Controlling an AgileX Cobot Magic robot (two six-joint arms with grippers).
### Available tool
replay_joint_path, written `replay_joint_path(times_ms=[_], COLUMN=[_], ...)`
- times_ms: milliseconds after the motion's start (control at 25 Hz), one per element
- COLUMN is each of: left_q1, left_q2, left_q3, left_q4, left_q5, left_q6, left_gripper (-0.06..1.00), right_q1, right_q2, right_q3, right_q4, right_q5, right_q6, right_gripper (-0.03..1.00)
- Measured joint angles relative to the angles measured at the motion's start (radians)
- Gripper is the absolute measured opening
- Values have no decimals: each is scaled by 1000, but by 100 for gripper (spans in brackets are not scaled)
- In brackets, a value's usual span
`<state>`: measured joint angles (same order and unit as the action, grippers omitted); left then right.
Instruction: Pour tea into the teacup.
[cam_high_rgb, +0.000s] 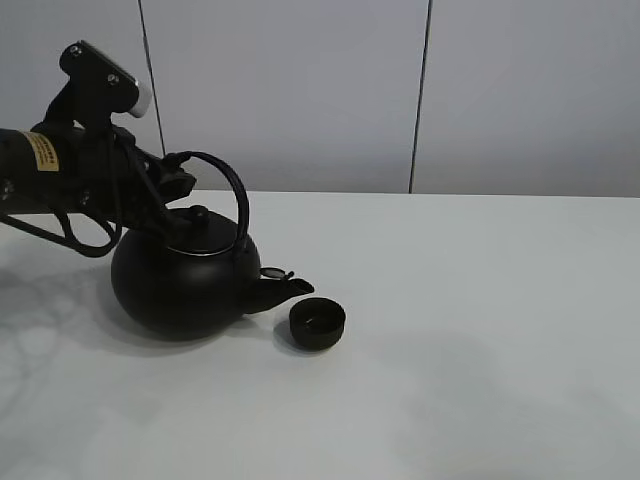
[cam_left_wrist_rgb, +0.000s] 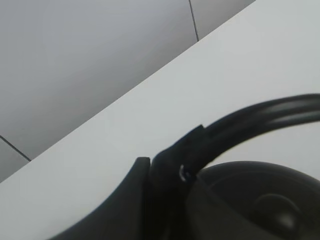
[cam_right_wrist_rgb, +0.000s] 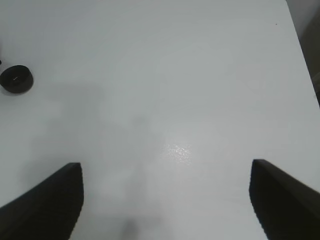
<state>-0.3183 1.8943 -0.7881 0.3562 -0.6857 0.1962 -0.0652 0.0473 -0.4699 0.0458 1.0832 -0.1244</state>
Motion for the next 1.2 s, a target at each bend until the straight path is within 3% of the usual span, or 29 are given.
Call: replay_joint_path(times_ms=[1200], left_q1=[-13], left_q2=[1], left_q3=[-49], left_q4=[-3], left_q5=[27], left_q6=[58], left_gripper=[10], right_q1=[0], right_q2=[0], right_q3=[0], right_q4=[0], right_q5=[1], right_q6=[0], right_gripper=[62])
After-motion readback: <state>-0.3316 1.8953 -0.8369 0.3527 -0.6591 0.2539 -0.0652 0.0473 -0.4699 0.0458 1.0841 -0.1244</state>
